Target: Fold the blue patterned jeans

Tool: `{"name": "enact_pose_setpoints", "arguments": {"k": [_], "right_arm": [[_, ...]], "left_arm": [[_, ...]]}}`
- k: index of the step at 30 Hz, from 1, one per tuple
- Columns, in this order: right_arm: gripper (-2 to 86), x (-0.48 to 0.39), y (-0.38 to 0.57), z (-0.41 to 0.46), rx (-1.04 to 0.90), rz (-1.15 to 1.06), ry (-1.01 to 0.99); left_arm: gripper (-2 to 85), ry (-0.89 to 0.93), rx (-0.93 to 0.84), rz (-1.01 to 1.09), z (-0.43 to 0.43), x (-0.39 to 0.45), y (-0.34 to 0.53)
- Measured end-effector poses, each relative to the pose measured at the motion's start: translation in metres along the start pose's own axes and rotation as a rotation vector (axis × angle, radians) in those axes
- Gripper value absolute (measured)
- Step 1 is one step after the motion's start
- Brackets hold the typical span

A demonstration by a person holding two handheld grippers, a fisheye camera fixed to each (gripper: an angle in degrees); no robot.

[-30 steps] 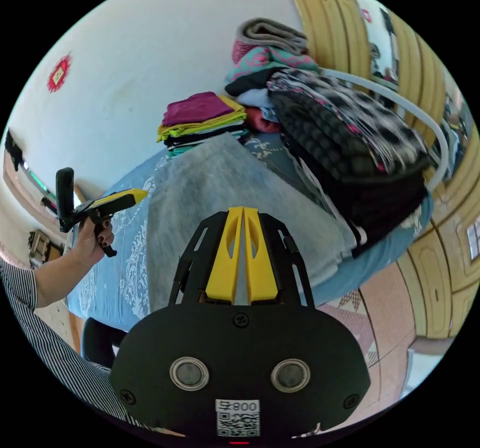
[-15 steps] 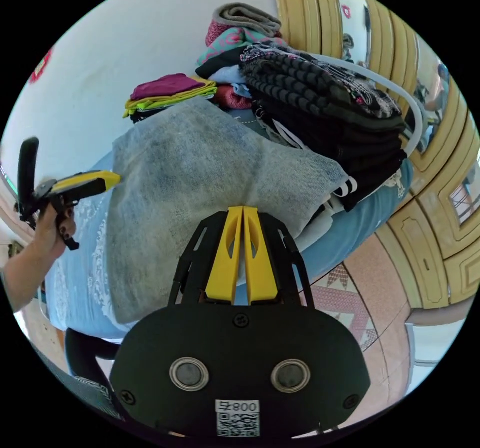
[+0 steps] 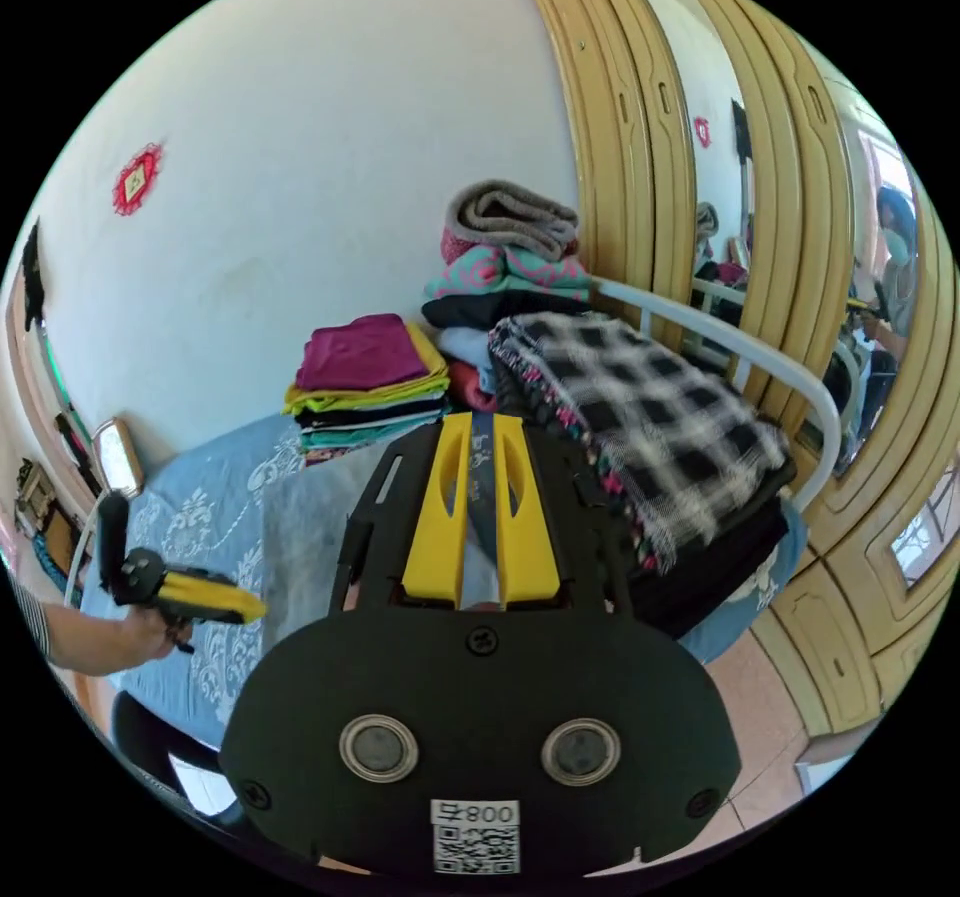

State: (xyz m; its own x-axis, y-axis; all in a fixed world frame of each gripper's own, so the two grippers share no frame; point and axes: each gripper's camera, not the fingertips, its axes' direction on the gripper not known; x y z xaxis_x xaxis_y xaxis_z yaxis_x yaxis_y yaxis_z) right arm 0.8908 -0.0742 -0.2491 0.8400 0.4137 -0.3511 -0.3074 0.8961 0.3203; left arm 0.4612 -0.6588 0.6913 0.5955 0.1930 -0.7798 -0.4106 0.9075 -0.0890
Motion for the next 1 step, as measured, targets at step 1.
{"name": "enact_pose_setpoints", "arguments": {"k": [1], "right_arm": [[6.0,0.0013,-0.0086,0.0034,-0.005,0.000,0.003]], "left_arm": [[0.1,-0.015,-0.025,-0.008,-0.0007,0.0007,0.0138]]}}
